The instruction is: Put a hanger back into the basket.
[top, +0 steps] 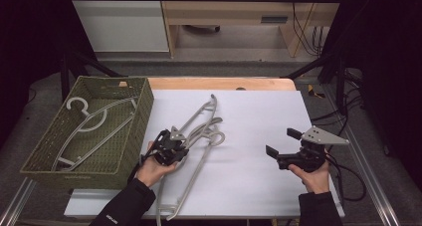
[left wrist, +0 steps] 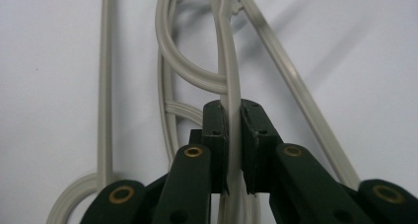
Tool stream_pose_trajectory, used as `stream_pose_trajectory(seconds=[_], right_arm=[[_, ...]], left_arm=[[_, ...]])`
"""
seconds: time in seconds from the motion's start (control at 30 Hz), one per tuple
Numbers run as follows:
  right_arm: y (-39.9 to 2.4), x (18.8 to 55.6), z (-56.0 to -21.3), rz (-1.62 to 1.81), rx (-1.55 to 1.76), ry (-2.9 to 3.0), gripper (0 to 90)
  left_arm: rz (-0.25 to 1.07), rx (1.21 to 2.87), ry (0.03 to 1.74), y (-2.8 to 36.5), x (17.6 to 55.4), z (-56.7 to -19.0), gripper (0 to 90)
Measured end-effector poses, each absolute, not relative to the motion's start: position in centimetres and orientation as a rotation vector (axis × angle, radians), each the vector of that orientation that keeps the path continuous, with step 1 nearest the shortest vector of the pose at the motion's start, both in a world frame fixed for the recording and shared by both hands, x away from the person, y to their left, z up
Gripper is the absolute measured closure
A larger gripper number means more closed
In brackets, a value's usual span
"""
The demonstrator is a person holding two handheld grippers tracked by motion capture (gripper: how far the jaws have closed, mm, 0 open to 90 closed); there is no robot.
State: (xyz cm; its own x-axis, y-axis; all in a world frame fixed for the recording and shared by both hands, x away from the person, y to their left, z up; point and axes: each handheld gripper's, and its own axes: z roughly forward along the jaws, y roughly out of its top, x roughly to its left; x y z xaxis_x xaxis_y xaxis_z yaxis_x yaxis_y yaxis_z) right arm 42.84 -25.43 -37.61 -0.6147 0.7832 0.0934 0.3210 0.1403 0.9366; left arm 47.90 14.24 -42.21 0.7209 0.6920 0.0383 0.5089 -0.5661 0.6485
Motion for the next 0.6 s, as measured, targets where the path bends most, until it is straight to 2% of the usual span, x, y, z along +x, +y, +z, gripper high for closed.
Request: stream_pose_trajectory(seconds=[0.6], right_arm=[[-25.7, 42.7, -37.4, 1.483, 1.060, 1.991, 1.4]], left_arm=[[0.404, 2.210, 0.762, 16.7, 44.2, -35.6, 82.2]])
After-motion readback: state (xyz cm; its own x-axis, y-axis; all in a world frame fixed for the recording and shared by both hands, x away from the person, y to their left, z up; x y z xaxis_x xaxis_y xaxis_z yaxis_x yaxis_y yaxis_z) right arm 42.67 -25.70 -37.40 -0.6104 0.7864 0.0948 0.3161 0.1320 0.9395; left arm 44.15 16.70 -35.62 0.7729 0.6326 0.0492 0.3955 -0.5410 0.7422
